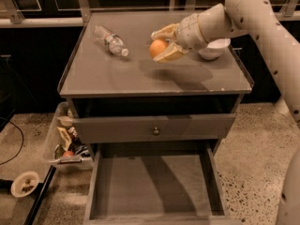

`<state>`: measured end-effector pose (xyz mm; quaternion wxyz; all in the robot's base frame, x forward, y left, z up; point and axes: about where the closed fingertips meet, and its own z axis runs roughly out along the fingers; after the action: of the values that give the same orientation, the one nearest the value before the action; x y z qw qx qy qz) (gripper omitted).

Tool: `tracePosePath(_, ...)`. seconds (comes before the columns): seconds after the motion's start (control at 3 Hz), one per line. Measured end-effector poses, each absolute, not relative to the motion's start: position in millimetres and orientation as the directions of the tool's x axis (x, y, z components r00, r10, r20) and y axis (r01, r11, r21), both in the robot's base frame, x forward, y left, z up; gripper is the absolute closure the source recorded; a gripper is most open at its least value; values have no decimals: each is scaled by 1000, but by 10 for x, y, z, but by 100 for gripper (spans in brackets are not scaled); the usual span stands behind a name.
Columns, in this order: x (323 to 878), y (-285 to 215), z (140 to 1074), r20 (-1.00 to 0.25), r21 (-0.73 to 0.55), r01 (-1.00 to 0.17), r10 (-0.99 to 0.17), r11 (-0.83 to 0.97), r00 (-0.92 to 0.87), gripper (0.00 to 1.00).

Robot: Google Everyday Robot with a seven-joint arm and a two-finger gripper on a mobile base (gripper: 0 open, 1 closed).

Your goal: Pick orange from middle drawer and place on counter

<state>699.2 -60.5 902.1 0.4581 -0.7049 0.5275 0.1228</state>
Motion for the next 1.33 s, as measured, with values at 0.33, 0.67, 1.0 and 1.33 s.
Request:
tracePosePath(0.33, 7093, -660, 8831, -652, -465, -885, -674, -6, 347, 100)
tracePosePath(0.67, 7137, -692, 8701, -650, -430, -903, -695, 3, 308, 100)
tracePosePath(1.0, 7147, -696, 8619, -648, -406, -914, -704, -3, 290, 100)
tracePosePath(1.33, 7147, -696, 8618, -648, -406, -914, -704, -3, 290, 82)
